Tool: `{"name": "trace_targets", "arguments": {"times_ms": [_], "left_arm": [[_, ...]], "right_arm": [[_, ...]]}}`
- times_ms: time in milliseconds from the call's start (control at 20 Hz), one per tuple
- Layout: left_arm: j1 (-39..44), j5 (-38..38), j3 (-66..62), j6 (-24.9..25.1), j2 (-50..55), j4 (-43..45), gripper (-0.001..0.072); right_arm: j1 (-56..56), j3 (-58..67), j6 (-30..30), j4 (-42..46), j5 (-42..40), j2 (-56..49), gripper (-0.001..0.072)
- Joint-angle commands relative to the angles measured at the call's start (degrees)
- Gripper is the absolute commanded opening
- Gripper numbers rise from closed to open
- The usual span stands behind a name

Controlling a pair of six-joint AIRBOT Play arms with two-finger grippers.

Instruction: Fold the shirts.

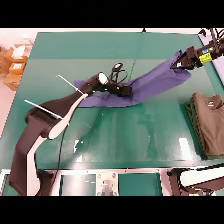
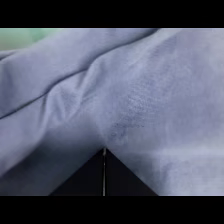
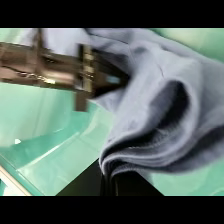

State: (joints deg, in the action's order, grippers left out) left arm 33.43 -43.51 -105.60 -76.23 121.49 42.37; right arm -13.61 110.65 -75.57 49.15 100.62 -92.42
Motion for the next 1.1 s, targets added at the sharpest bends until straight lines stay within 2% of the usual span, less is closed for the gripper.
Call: {"name": "trace_targets", "arguments": {"times_ms": [0,200,250,350,400,500,550,600,800,900,1000,1050], "left_arm": [[1.5,-0.9,-3.6,-0.3,2.8,-2.4,0.0032],[-2.4,-9.9,-6.7,-1.0,0.2,-1.5,0.0031],[-4.3,-13.7,-8.0,-3.3,-0.9,1.3,0.0031],[-8.5,-24.7,-11.6,-9.3,-4.1,16.5,0.0031],[-10.6,-30.6,-12.4,-11.2,-6.5,27.5,0.0031],[-14.2,-40.4,-12.4,-11.3,-11.5,49.4,0.0031],[-16.2,-43.9,-12.4,-10.7,-13.6,57.8,0.0032],[-18.3,-46.2,-12.4,-10.3,-15.1,61.7,0.0032],[-27.0,-52.5,-12.4,-9.4,-17.6,60.3,0.0032],[-29.7,-53.0,-12.1,-7.1,-17.7,60.2,0.0032],[-31.9,-52.2,-12.1,-5.9,-17.7,58.4,0.0033],[-32.7,-51.8,-12.1,-5.5,-17.7,57.4,0.0033]], "right_arm": [[2.1,0.0,-0.5,-0.3,0.3,1.8,0.0014],[3.3,0.0,-2.1,-0.7,-0.7,1.8,0.0014],[3.9,0.0,-2.8,-1.4,-1.4,1.8,0.0014],[5.9,0.0,-4.3,-4.1,-3.6,1.8,0.0014],[7.3,0.0,-5.2,-5.0,-4.9,1.8,0.0014],[12.4,-0.4,-6.8,-5.2,-10.5,1.8,0.0014],[15.5,-0.9,-6.8,-5.2,-14.5,1.5,0.0014],[19.3,-1.7,-7.0,-5.2,-19.8,0.9,0.0015],[36.1,-4.4,-7.0,-5.2,-39.8,-6.4,0.0015],[44.0,-4.4,-7.0,-5.2,-49.6,-13.2,0.0015],[50.8,-4.4,-7.0,-5.7,-63.5,-20.6,0.0018],[53.3,-4.3,-7.0,-6.6,-70.0,-23.8,0.0143]]}}
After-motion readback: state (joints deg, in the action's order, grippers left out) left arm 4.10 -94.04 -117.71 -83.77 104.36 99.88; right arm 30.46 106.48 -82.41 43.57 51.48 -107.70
